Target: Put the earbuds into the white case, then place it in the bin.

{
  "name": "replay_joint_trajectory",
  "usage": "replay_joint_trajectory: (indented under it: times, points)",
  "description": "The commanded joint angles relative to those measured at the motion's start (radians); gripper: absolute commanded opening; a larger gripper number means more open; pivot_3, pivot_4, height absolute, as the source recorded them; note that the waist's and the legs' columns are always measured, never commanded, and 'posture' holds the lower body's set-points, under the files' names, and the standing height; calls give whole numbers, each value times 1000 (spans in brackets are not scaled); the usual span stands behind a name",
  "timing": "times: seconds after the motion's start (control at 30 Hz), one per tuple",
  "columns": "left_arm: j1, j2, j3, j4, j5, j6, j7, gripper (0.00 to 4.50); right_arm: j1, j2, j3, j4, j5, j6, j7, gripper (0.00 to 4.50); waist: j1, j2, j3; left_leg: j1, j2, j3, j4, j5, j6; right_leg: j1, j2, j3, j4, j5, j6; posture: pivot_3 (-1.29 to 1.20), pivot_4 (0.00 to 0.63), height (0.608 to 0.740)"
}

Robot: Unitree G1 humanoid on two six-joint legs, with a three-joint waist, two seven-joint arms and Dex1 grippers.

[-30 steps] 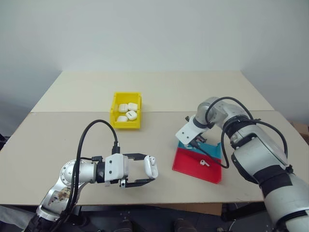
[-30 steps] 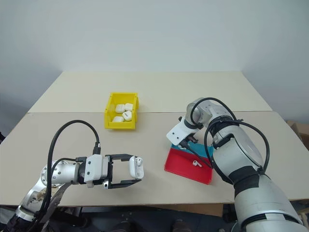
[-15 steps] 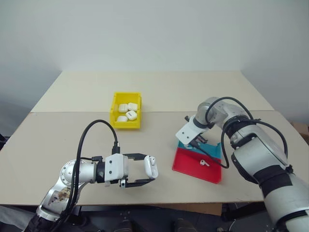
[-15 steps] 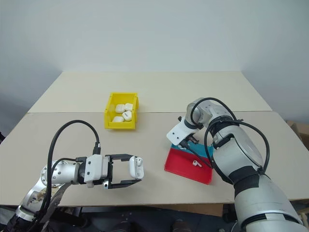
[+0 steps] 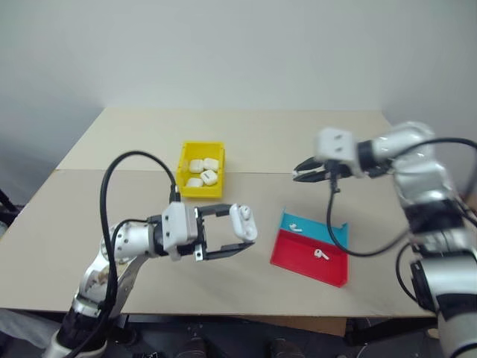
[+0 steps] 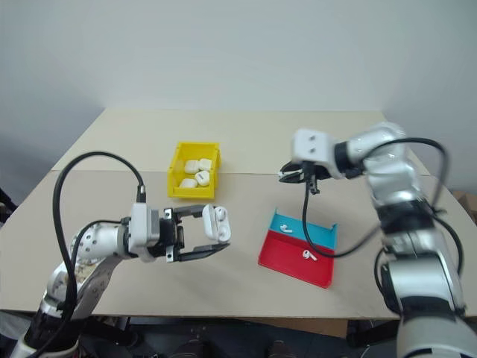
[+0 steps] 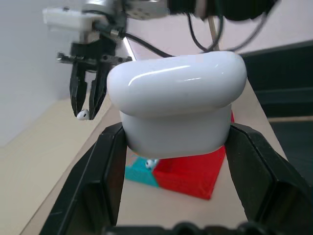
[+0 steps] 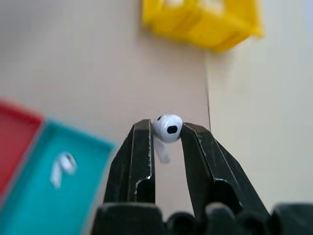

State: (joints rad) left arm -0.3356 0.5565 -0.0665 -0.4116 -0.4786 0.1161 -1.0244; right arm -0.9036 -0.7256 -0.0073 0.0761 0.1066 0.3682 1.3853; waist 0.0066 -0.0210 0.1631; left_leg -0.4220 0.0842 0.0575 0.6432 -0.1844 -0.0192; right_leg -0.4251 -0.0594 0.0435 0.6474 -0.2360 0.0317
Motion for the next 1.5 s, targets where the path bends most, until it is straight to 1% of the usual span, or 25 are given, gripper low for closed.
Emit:
replay_joint_trajectory:
  times: [0.03, 0.1, 0.17, 0.2, 0.27, 0.33, 0.37, 0.47, 0.57, 0.7, 0.9, 1.1, 1.3, 1.43, 1.47, 1.5]
  points:
    - [-66, -26, 1, 0, -59, 33, 4, 2743, 111, 16, -279, -445, 350, 412, -158, 614, 0, 0, 0, 0, 0, -1, 0, 0, 0, 1, 0, -1, 0, 0, 0, 0, 150, 740]
    - [-100, -41, -3, 15, -74, 45, -3, 2743, 171, 55, -384, -574, 503, 533, -256, 614, -1, -1, 0, 2, 0, -1, 0, 0, 0, 2, 0, -1, 0, 0, 0, 0, 150, 740]
    - [-137, -45, -11, 29, -78, 73, -6, 2743, 201, 96, -477, -644, 666, 635, -368, 614, -4, -1, 0, 4, 0, -2, 1, 0, 0, 4, 1, -1, 0, 0, 0, 0, 150, 740]
    - [-154, -50, -17, 41, -75, 73, -14, 2743, 211, 115, -514, -665, 745, 668, -425, 614, -6, -1, 0, 5, 0, -1, 1, 0, 0, 5, 1, 0, 0, 0, 1, 0, 150, 740]
    - [-195, -66, -38, 63, -69, 78, -24, 2743, 239, 158, -576, -694, 955, 689, -550, 614, -9, -1, 0, 6, 0, -1, 1, 1, 0, 5, 1, 1, 0, -1, 4, 0, 150, 740]
    - [-220, -87, -48, 80, -69, 71, -30, 2743, 267, 170, -583, -717, 1088, 681, -645, 614, -9, -1, 0, 6, 0, -2, 1, 1, 1, 6, 1, 1, 0, 0, 4, 0, 150, 740]
    - [-235, -97, -52, 85, -69, 77, -27, 2743, 282, 171, -566, -725, 1134, 678, -690, 614, -11, -1, 0, 6, -1, -2, 1, 1, 1, 6, 1, 1, 0, 0, 4, 0, 150, 740]
    - [-269, -122, -59, 100, -65, 76, -26, 2743, 323, 147, -507, -749, 1209, 655, -766, 614, -19, -1, 0, 5, -1, -2, 0, 1, 1, 5, 1, 2, -1, 1, 1, 0, 150, 740]
    - [-282, -129, -60, 111, -60, 78, -25, 2743, 344, 115, -471, -740, 1285, 634, -796, 614, -22, -1, 0, 2, -1, -2, 0, 1, 1, 3, 1, 2, -1, 1, 1, 0, 150, 740]
    - [-274, -132, -57, 108, -61, 70, -29, 2743, 377, 70, -405, -762, 1247, 594, -801, 614, -21, -1, 0, 3, -1, -3, 0, 1, 1, 4, 1, 1, -1, 0, 4, 0, 150, 740]
    - [-263, -128, -49, 100, -59, 64, -28, 2743, 409, 30, -351, -762, 1216, 535, -791, 614, -21, -1, 0, 2, -1, -3, 1, 1, 1, 4, 1, 1, -2, -2, 6, 0, 150, 740]
    - [-257, -127, -48, 90, -59, 61, -23, 2743, 455, -25, -290, -783, 1078, 469, -728, 614, -20, -1, 0, 2, -1, -3, 1, 1, 1, 3, 1, 1, -2, -2, 7, 0, 150, 740]
    - [-258, -127, -46, 97, -54, 62, -21, 2743, 474, -40, -262, -780, 1033, 428, -698, 614, -21, -1, 0, 2, -1, -3, 1, 1, 1, 3, 1, 1, -2, -2, 7, 0, 150, 740]
    - [-256, -128, -44, 100, -53, 57, -23, 2743, 483, -30, -255, -785, 1015, 388, -700, 614, -21, -1, 0, 2, -1, -3, 1, 1, 1, 3, 1, 1, -3, -2, 7, 0, 150, 740]
    - [-255, -128, -43, 100, -52, 57, -24, 2743, 487, -33, -253, -793, 1002, 374, -695, 1334, -20, -1, 0, 2, -1, -3, 1, 1, 1, 3, 1, 1, -3, -2, 7, 0, 150, 740]
    - [-255, -127, -42, 101, -51, 58, -25, 2743, 492, -38, -247, -803, 977, 361, -690, 1611, -20, -1, 0, 2, -1, -3, 1, 1, 1, 3, 1, 1, -3, -2, 7, 0, 150, 740]
